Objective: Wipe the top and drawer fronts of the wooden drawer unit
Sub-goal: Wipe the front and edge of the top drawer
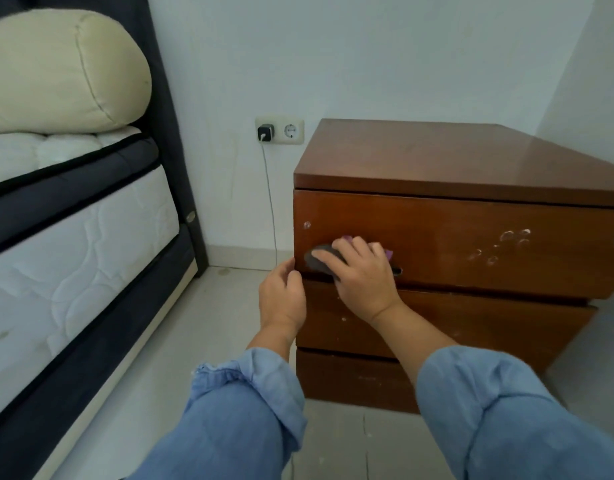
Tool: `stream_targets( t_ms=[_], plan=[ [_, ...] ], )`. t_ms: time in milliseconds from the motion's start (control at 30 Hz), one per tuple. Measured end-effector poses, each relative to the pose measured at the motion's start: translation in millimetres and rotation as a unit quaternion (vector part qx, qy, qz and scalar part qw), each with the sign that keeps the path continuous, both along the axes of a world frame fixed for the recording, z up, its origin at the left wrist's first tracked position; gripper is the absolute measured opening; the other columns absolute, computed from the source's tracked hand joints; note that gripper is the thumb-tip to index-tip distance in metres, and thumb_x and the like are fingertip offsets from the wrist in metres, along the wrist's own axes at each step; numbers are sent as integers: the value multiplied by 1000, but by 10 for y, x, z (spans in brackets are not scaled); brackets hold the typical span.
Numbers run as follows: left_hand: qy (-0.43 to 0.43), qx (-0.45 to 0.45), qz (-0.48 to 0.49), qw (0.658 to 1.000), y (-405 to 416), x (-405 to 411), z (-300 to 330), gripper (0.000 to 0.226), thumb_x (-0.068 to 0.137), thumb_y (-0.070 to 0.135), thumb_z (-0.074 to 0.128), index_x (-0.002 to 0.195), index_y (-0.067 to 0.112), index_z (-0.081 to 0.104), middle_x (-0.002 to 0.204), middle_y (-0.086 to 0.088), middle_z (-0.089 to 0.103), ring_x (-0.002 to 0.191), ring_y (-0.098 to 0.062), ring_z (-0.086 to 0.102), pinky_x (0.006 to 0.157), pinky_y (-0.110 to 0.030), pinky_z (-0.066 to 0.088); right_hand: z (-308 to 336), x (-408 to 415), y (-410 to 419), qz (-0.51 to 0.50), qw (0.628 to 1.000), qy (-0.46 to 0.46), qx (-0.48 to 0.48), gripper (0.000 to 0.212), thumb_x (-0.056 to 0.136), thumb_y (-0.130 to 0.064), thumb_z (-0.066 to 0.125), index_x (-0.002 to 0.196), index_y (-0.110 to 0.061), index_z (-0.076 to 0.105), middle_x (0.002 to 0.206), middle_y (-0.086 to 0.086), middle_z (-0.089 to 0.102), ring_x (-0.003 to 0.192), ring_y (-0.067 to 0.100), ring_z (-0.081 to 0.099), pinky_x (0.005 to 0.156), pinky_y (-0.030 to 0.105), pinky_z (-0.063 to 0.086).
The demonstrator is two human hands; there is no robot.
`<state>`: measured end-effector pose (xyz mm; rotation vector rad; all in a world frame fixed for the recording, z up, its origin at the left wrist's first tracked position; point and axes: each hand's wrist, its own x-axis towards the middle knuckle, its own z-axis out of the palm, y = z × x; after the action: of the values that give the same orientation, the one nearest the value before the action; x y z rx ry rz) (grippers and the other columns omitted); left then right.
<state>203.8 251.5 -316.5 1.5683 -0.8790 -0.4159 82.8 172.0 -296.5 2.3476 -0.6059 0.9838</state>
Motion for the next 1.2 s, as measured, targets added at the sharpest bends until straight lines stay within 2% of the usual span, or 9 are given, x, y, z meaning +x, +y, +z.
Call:
stream_targets(
  t_ms=[100,233,400,600,700,833,933,1033,1200],
  plan=[
    [11,-7,19,1000,-23,-9,-12,44,89,29,32,119,18,63,110,4,65,108,-13,58,94,-28,44,564,88,-91,28,996,-73,-47,37,82,-22,61,119,-21,57,99,7,61,86,24,55,71,33,39],
    [7,-1,32,999,-55,-5,-97,41,95,24,34,126,19,60,119,3,64,111,-11,55,99,-31,44,809,252,-141,1,995,-83,-55,34,80,-22,63,114,-20,64,93,6,62,81,24,58,67,34,41],
    [10,-11,34,999,-72,45,-93,32,91,27,35,106,34,62,93,23,62,88,10,58,75,-5,39,431,356,-123,-17,996,-50,-65,35,82,-20,60,117,-23,60,97,4,60,82,24,55,68,34,36],
    [-21,45,34,998,53,45,-32,36,97,21,37,125,16,58,118,-2,64,109,-14,57,93,-27,43,-127,255,39,-29,998,40,39,47,74,-13,70,116,-27,58,103,2,58,88,23,55,70,36,43],
    [-62,63,22,996,143,0,28,35,97,22,41,128,18,57,123,-1,63,114,-16,56,98,-30,44,-319,18,155,-62,987,79,122,48,72,-12,75,113,-30,61,105,0,58,92,23,58,73,36,45],
    [-153,73,-28,985,106,-282,124,36,92,19,48,126,22,58,122,4,62,112,-14,57,96,-26,43,-107,-502,145,-83,992,58,77,46,71,-10,74,112,-27,61,104,3,60,91,25,58,69,37,45],
    [-244,67,-90,963,-9,-692,170,41,89,18,48,130,25,55,128,7,57,114,-14,55,92,-23,42,253,-1050,-8,-123,992,-18,34,47,72,-7,70,115,-22,59,105,10,60,89,31,57,70,40,45],
    [-329,107,-189,919,-155,-1109,170,53,90,20,49,143,24,40,147,4,41,129,-18,45,102,-30,39,630,-1463,-164,-165,983,-82,16,44,74,-7,64,117,-18,58,108,16,59,92,37,56,73,42,43],
    [-457,208,-240,831,-377,-1416,55,71,92,27,48,153,18,12,159,1,18,146,-15,15,118,-35,10,794,-1513,-353,-133,983,-123,29,36,79,-3,58,113,-13,63,112,17,60,97,38,55,74,44,44]
  ],
)
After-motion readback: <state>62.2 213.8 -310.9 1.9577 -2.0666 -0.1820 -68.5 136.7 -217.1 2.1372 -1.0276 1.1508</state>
